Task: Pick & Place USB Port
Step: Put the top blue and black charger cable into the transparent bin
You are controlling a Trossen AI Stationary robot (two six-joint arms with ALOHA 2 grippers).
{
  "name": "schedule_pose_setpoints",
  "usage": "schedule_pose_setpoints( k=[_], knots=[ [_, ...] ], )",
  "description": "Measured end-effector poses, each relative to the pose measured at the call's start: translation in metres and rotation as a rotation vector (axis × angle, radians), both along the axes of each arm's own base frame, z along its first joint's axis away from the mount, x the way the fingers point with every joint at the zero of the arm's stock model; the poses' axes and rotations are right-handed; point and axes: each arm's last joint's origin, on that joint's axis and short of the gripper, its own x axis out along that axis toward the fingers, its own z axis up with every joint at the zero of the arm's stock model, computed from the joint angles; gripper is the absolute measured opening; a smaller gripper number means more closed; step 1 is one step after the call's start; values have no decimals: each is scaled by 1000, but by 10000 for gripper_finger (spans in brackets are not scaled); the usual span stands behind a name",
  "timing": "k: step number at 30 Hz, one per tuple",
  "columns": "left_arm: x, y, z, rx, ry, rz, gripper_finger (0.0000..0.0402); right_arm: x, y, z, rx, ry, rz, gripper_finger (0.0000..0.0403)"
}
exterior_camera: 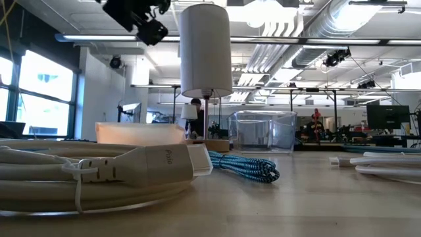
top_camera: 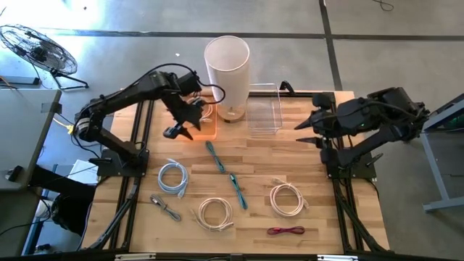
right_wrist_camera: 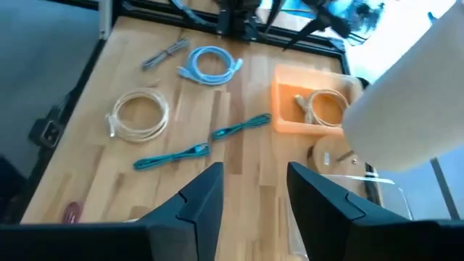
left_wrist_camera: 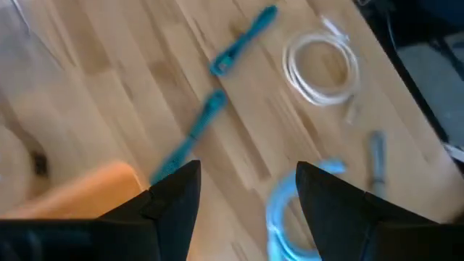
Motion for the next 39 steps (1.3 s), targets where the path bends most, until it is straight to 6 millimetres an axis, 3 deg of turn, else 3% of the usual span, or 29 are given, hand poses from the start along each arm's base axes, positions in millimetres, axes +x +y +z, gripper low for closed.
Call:
schedule_pose_setpoints(
  k=[9,16,20,26,31,39],
  knots=[
    [1,-50,-5,120,225,-56,223,0,0,0,-45,6,58,144],
    [18,-85,-23,476,199,-143,223,0,0,0,-56,11,73,144],
    [30,-94,-32,685,135,-67,223,0,0,-1,-46,9,50,144],
    [36,-106,-38,688,72,10,223,7,2,-14,1,62,10,144],
    [35,-113,-38,799,67,-196,223,16,5,-32,38,128,-41,144],
    [45,-107,-54,733,103,-405,223,42,14,-70,130,175,-56,144]
  ],
)
